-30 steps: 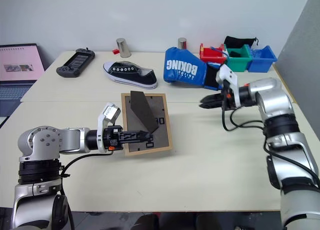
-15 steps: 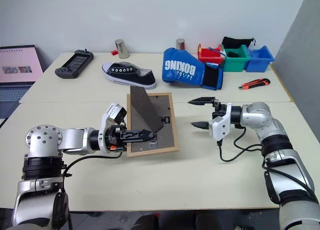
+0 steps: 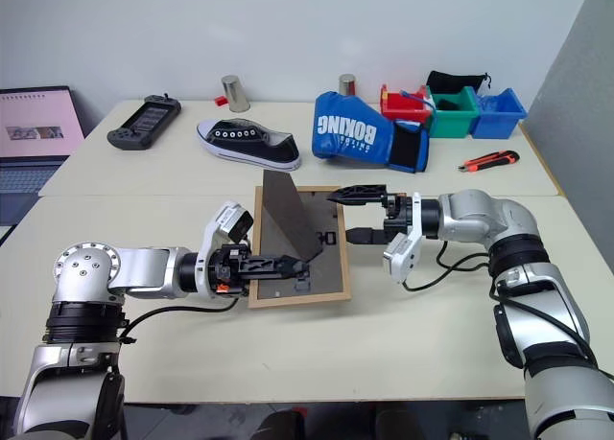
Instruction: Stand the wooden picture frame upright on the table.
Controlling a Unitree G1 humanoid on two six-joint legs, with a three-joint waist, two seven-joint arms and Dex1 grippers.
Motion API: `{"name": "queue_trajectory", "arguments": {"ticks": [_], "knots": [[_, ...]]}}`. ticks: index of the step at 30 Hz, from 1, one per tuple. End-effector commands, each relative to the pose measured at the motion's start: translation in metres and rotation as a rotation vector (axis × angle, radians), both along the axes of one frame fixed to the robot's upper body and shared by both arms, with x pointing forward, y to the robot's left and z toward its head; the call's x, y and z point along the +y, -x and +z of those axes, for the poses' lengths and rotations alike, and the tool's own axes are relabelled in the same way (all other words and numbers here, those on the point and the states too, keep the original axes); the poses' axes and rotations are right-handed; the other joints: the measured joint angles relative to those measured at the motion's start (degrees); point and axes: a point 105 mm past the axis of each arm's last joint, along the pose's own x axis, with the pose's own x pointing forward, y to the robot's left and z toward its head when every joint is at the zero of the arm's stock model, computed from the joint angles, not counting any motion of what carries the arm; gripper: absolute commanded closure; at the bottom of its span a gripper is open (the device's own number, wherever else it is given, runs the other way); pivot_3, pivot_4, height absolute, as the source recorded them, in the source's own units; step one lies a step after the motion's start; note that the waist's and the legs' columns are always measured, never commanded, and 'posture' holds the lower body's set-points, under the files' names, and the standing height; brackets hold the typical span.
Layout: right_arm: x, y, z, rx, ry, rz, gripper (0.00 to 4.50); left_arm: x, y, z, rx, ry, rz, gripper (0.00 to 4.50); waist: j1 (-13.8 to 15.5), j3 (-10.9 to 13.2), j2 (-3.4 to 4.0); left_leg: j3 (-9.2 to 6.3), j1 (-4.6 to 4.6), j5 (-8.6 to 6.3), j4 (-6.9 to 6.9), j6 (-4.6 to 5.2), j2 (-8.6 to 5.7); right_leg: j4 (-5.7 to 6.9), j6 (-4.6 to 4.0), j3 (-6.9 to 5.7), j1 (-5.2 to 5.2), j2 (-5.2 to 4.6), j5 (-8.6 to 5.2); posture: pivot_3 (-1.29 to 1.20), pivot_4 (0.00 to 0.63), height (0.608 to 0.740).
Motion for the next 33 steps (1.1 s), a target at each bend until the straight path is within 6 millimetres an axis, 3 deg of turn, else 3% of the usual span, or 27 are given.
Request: {"name": "queue_trajectory", "arguments": {"ticks": [1,8,11,21,26,33], "knots": [[0.014,0.013,0.010,-0.073,-0.031,0.107,0.01,-0.001,0.004,0.012,-0.023,0.051,-0.003,3.19,0.0,0.0,0.00,0.00,0.00,0.00,0.00,0.00,0.00,0.00,0.00,0.00,0.00,0.00,0.00,0.00,0.150,0.740],[0.020,0.011,0.001,-0.083,0.001,0.120,0.01,-0.003,0.007,0.010,-0.014,0.042,0.011,3.19,0.0,0.0,-0.01,-0.01,0.00,0.00,0.08,0.00,-0.03,0.10,0.00,0.01,0.00,0.00,0.00,0.00,0.150,0.740],[0.021,0.008,0.000,-0.093,0.011,0.111,0.49,-0.004,0.007,0.010,-0.016,0.041,0.011,3.19,0.0,0.0,-0.01,-0.01,0.00,0.00,0.13,0.00,-0.05,0.19,-0.01,0.03,-0.02,-0.01,0.00,0.00,0.150,0.740],[0.008,-0.009,0.006,-0.111,-0.025,0.034,2.84,-0.005,0.012,0.007,-0.023,0.028,0.006,3.19,0.0,0.0,-0.04,-0.02,-0.01,-0.01,0.16,0.02,-0.10,0.29,-0.01,0.07,-0.03,-0.02,-0.01,0.00,0.150,0.740],[0.004,-0.015,0.009,-0.125,-0.035,0.008,2.92,-0.005,0.013,0.007,-0.024,0.025,0.000,3.19,-0.1,0.0,-0.05,-0.02,0.01,-0.01,0.16,0.03,-0.09,0.33,-0.02,0.07,-0.04,0.00,-0.01,0.00,0.150,0.740],[0.016,-0.010,0.014,-0.153,-0.052,0.066,2.92,-0.006,0.012,0.007,-0.024,0.019,-0.003,3.19,0.0,0.0,-0.05,-0.03,0.00,-0.01,0.17,0.03,-0.10,0.40,-0.02,0.07,-0.06,0.00,-0.01,0.00,0.150,0.740]]}}
